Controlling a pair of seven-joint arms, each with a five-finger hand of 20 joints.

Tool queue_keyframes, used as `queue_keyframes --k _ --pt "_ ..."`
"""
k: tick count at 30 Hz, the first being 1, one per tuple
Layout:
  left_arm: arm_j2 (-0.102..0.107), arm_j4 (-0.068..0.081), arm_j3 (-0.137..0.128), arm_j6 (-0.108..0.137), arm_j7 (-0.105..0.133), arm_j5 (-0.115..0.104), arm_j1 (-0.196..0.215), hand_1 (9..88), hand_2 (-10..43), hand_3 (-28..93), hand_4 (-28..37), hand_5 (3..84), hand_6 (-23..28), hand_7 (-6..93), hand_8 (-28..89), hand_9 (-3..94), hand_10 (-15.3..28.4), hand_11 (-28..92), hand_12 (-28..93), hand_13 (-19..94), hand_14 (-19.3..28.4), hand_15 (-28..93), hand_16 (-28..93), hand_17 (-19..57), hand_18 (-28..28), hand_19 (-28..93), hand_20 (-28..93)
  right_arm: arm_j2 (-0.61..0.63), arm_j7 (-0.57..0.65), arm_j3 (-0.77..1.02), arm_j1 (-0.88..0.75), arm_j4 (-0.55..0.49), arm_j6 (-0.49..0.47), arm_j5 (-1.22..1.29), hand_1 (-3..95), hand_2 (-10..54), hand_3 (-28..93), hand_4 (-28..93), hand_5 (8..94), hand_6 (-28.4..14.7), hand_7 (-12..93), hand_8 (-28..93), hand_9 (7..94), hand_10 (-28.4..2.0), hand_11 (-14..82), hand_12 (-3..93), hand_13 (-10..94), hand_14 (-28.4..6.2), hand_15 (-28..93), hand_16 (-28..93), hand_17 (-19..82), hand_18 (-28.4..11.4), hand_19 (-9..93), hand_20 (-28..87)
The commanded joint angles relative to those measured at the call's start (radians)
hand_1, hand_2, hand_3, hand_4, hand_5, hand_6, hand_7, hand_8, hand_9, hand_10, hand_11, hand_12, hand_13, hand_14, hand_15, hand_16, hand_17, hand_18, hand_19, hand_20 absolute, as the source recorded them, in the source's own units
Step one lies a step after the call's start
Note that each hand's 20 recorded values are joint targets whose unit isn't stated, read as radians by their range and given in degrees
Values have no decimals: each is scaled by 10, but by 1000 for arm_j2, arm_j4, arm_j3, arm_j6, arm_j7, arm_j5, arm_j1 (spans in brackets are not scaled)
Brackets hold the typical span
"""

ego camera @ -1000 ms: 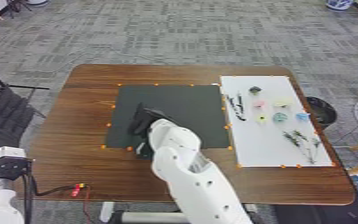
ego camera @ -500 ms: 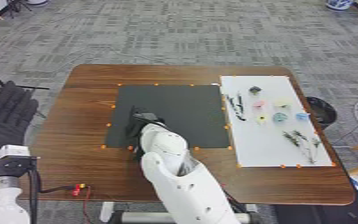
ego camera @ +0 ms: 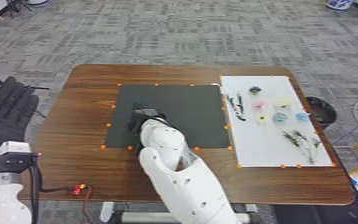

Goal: Arrange flowers

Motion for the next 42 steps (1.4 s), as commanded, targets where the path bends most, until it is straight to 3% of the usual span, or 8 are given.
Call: queue_keyframes --k 1,6,12,16,24,28,33,42 --pt "13 7 9 -9 12 11 -20 251 145 659 -283 462 90 110 -86 340 147 196 87 238 127 206 -46 -36 106 325 71 0 29 -20 -11 -8 -19 -5 550 -95 581 -270 717 -12 487 165 865 -84 254 483 842 -45 521 463 472 -236 846 317" --pt "17 9 14 -7 11 23 -25 249 143 667 -283 461 92 111 -85 337 147 195 87 237 129 206 -46 -37 107 327 68 13 20 -29 -19 -7 28 -28 544 -95 533 -253 724 -19 426 145 854 -100 258 401 835 -47 524 457 465 -240 847 314" --pt "15 5 9 -4 17 23 -15 250 141 671 -283 460 93 112 -85 336 148 196 88 236 130 207 -46 -38 108 330 67 18 12 -23 -26 -3 36 -46 463 -95 629 -275 727 -28 363 136 836 -121 300 304 820 -51 533 447 455 -241 849 309" --pt "13 8 9 -4 15 21 -17 250 141 671 -283 458 94 114 -84 335 148 197 88 235 132 209 -45 -40 110 333 67 25 4 -16 -33 -7 11 -50 387 -95 667 -282 717 -33 392 -100 822 -131 324 295 811 -51 540 443 456 -237 847 295" --pt "1 19 13 -20 22 28 -20 248 141 673 -283 456 94 114 -85 332 148 197 88 232 134 208 -44 -42 112 335 65 42 10 -17 -30 -5 1 -54 334 -95 669 -283 699 -43 375 -110 806 -138 346 303 809 -50 539 434 462 -231 843 284" --pt "4 38 39 -32 32 36 -59 252 142 667 -283 454 93 114 -85 330 149 195 87 232 135 204 -44 -43 112 335 64 60 17 -29 -20 -10 7 -35 327 -95 661 -283 705 -45 327 -110 805 -139 351 301 808 -51 541 428 462 -231 844 279" --pt "18 46 74 -26 27 47 -109 251 146 658 -283 453 93 115 -85 328 148 194 87 231 135 201 -42 -42 112 334 63 65 34 -26 -22 -11 -11 -26 324 -95 651 -283 705 -49 271 -97 803 -141 353 300 807 -51 542 424 462 -233 845 276" --pt "10 44 63 -28 27 57 -108 246 152 654 -283 444 93 112 -84 320 146 189 86 227 133 191 -41 -43 113 329 62 113 36 -53 -9 -54 12 36 327 -95 632 -278 694 -56 188 -94 804 -142 355 294 811 -53 546 413 462 -234 851 275"
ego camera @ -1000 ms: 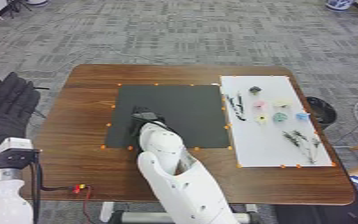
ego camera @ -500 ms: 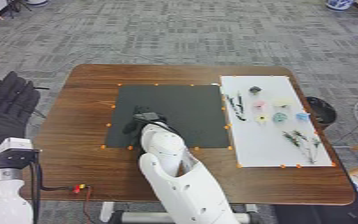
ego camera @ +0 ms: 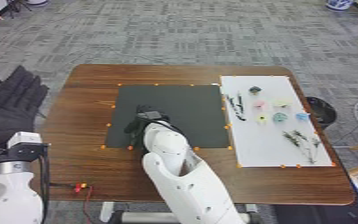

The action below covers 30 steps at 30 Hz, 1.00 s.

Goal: Arrange flowers

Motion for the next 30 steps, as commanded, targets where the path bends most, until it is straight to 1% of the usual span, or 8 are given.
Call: queue_keyframes --k 1,4,8,10,13,20,25,30 --pt "-5 -5 -13 -12 6 7 9 245 152 656 -283 444 93 112 -84 320 146 189 86 227 133 189 -40 -43 113 329 62 67 35 -21 2 -26 12 70 328 -95 629 -278 693 -57 181 -93 804 -142 355 293 811 -53 546 412 463 -234 851 274" --pt "-17 -2 -17 -16 -5 8 6 248 153 650 -283 443 93 112 -84 319 145 188 86 227 133 187 -38 -43 113 327 63 92 36 -13 7 -61 20 124 325 -95 622 -273 690 -57 171 -90 805 -143 355 293 812 -54 546 411 463 -235 852 273" --pt "-28 9 -23 -42 -52 17 5 252 156 638 -283 443 95 105 -84 320 146 183 83 228 129 181 -40 -43 115 326 64 168 -84 16 -35 -162 94 124 316 -95 624 -268 684 -60 162 -87 802 -143 354 294 811 -56 546 410 459 -236 855 273" --pt "-8 17 2 -32 -66 10 -2 254 159 631 -283 442 94 96 -84 321 146 178 78 229 125 172 -43 -42 115 324 63 206 -104 25 -46 -207 135 131 316 -95 621 -265 679 -58 160 -87 800 -143 354 294 807 -56 546 411 454 -238 855 274" --pt "10 31 44 -53 -97 19 -18 260 159 624 -283 445 84 88 -84 327 144 171 73 232 115 159 -48 -41 113 327 63 237 -118 57 -51 -254 140 155 312 -95 611 -254 614 -75 115 -84 775 -148 350 291 791 -61 561 415 439 -242 857 281" --pt "21 68 142 -36 -127 38 -125 272 160 613 -283 453 76 84 -83 330 145 166 73 233 112 156 -48 -41 111 334 58 311 -69 125 -104 -372 188 249 301 -95 595 -237 559 -91 73 -76 747 -155 347 283 759 -85 602 414 418 -250 859 291" --pt "17 75 158 -39 -131 47 -163 290 152 609 -283 483 59 87 -89 336 142 171 73 233 106 162 -52 -34 102 337 52 396 -60 215 -149 -424 190 237 299 -95 615 -232 530 -108 58 -70 706 -166 316 263 725 -101 611 395 389 -255 853 293" --pt "6 106 166 -36 -176 51 -205 293 147 621 -283 514 56 90 -95 345 140 174 65 239 95 160 -64 -21 89 325 41 471 -64 357 -218 -447 175 308 329 -95 708 -242 560 -92 93 -79 579 -190 169 195 613 -121 571 315 338 -237 820 290"
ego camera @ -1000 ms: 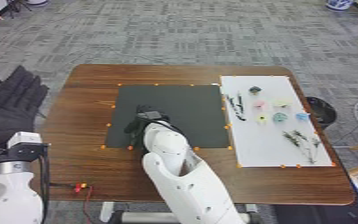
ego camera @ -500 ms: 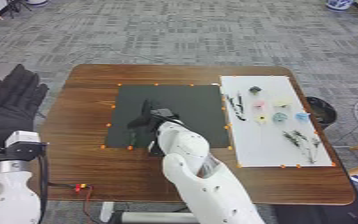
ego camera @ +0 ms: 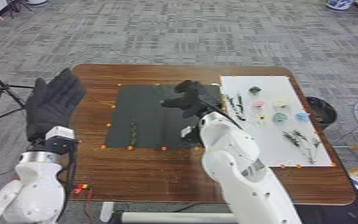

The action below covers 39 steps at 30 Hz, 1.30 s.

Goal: Arrange flowers

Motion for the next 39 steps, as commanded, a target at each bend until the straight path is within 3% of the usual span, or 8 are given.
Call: queue_keyframes --k 1,7,9,17,24,29,32,39 --pt "-15 33 6 -9 -60 13 -58 295 143 628 -283 523 56 89 -97 348 139 174 62 240 92 161 -66 -18 85 324 39 152 -7 208 -107 -24 15 26 333 -95 724 -244 561 -87 104 -85 559 -192 154 187 601 -122 565 297 331 -231 814 291" --pt "-25 61 37 -16 -81 11 -105 300 137 639 -283 521 55 84 -96 350 136 176 57 239 88 163 -72 -11 77 319 34 180 62 320 -194 -64 48 -72 340 -95 748 -250 561 -88 109 -88 546 -194 145 179 584 -124 538 268 319 -230 805 295" --pt "-28 65 39 -19 -87 27 -108 311 117 649 -283 519 55 83 -95 349 136 177 56 238 87 163 -74 -10 76 317 33 185 76 347 -214 -69 51 -98 339 -95 748 -251 560 -90 107 -88 548 -197 144 178 585 -126 538 266 319 -231 806 298" --pt "-47 66 79 -35 -94 23 -121 343 83 661 -283 528 52 90 -97 349 133 181 54 240 84 166 -80 -4 71 307 28 204 125 431 -303 -113 -31 -177 336 -95 753 -255 547 -95 96 -85 532 -206 132 176 570 -131 542 265 313 -237 808 305" --pt "-57 35 78 -37 -86 25 -89 323 98 666 -283 517 59 85 -95 347 134 181 52 237 85 165 -82 -4 70 305 29 211 128 468 -355 -114 -40 -284 334 -95 745 -259 541 -98 88 -82 533 -207 131 178 570 -136 551 268 312 -240 808 307" --pt "-60 -1 47 -32 -74 35 -46 310 111 668 -283 509 62 82 -93 345 136 179 53 237 89 164 -80 -5 71 302 30 219 139 481 -360 -114 -24 -367 335 -95 743 -260 547 -97 88 -81 547 -203 136 180 579 -139 566 272 315 -242 810 309" --pt "-61 -15 30 -21 -62 31 -26 304 113 671 -283 502 65 81 -91 344 135 179 54 237 90 162 -79 -6 73 303 31 227 192 486 -352 -132 -118 -391 334 -95 741 -265 553 -97 86 -81 556 -201 142 184 579 -143 580 281 318 -245 818 314" --pt "-58 -26 18 -11 -53 26 -15 295 117 677 -283 488 74 78 -86 341 136 175 58 239 96 155 -74 -9 77 303 32 252 255 509 -372 -172 -224 -354 341 -95 727 -268 579 -99 84 -81 574 -209 148 189 582 -154 598 292 318 -256 826 320"
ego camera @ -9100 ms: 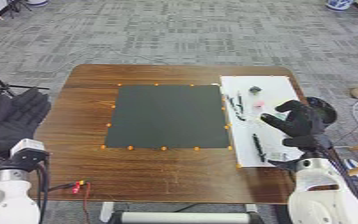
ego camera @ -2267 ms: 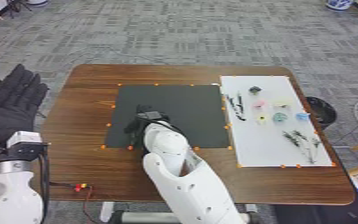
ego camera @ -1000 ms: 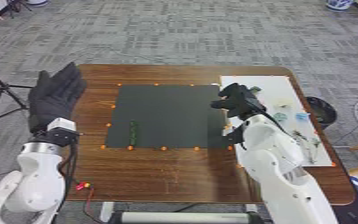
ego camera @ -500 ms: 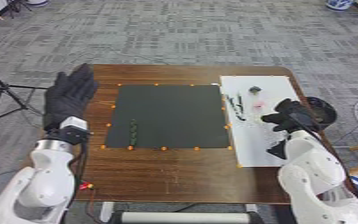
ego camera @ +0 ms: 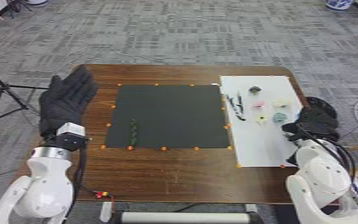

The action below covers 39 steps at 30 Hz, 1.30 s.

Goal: Arrange flowers

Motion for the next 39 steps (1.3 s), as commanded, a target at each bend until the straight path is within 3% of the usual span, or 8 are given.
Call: queue_keyframes --k 1,6,10,14,20,32,35,39 --pt "-2 -14 -15 11 16 -2 23 293 117 678 -283 487 74 78 -85 341 136 174 58 239 96 155 -72 -10 77 304 32 40 78 37 -22 -53 -122 30 344 -95 717 -270 582 -100 84 -81 577 -213 153 192 581 -156 599 294 317 -256 826 321" --pt "-1 -18 -20 18 35 -17 35 280 118 679 -283 483 74 79 -84 340 138 174 63 241 100 155 -68 -11 79 304 33 58 73 61 -59 -73 -135 20 367 -95 643 -281 601 -103 86 -76 585 -215 214 234 568 -167 636 322 314 -262 831 330" --pt "-3 -20 -28 24 35 -19 44 265 118 683 -283 480 76 80 -83 341 139 173 66 245 106 159 -63 -13 82 303 34 57 104 64 -56 -70 -180 35 423 -95 569 -283 627 -104 103 -74 514 -234 440 365 540 -202 730 442 309 -272 848 378" --pt "-6 -22 -33 22 32 -16 46 261 117 686 -283 479 76 81 -82 341 140 172 69 247 110 162 -59 -14 84 305 36 50 114 64 -59 -56 -196 35 489 -95 472 -283 666 -97 120 -75 492 -241 556 470 537 -211 776 519 312 -279 862 427" --pt "-8 -22 -36 21 22 -9 44 259 115 689 -283 478 77 82 -82 341 139 172 72 248 112 162 -57 -23 98 313 42 34 115 79 -75 -44 -225 80 518 -95 423 -283 698 -86 134 -79 515 -235 571 509 554 -206 784 536 323 -282 867 449" --pt "-9 -22 -46 21 17 -9 48 253 109 695 -283 477 76 90 -84 343 135 172 78 251 121 164 -42 -49 127 328 61 4 129 75 -90 -15 -156 158 446 -95 670 -282 752 -49 185 -91 573 -209 575 496 589 -191 774 530 341 -278 864 445" --pt "-10 -23 -48 21 16 -9 52 253 108 695 -283 477 76 91 -84 344 135 173 79 253 119 162 -41 -51 130 330 65 3 122 69 -90 -10 -129 145 479 -95 673 -281 760 -56 192 70 584 -205 575 495 592 -189 773 523 343 -277 863 440" --pt "-10 -27 -53 25 22 -11 61 254 108 693 -283 477 77 92 -85 344 135 172 79 253 119 161 -38 -52 131 331 68 6 115 63 -85 -9 -88 134 537 -93 635 -242 784 -49 237 172 612 -197 551 543 600 -184 769 521 353 -278 865 438"
